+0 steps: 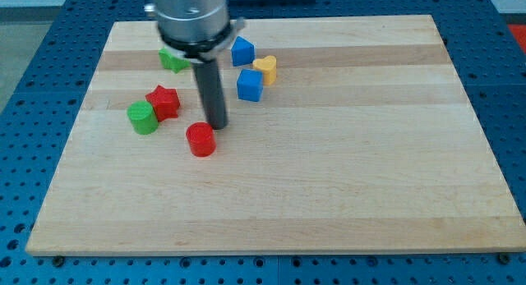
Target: Slide the blue cube towards the center
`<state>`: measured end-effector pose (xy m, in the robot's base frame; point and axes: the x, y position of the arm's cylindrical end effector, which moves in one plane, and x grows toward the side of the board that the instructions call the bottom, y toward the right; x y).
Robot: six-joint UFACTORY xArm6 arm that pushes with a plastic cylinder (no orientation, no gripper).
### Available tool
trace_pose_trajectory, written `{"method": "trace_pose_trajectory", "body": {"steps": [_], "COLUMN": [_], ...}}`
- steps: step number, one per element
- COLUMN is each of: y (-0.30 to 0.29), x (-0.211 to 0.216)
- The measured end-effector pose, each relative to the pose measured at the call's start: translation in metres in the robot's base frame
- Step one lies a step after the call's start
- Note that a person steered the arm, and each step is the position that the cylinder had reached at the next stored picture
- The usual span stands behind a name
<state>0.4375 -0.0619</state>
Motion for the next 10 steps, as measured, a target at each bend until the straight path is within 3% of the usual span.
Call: {"method": "trace_pose_trajectory", "body": {"steps": [2, 3, 4, 6, 9, 10], "y": [0.096, 0.103, 0.097, 0.072, 0.021, -0.019], "x": [-0.010, -0.039, -0.070, -0.076, -0.046, -0.036]}}
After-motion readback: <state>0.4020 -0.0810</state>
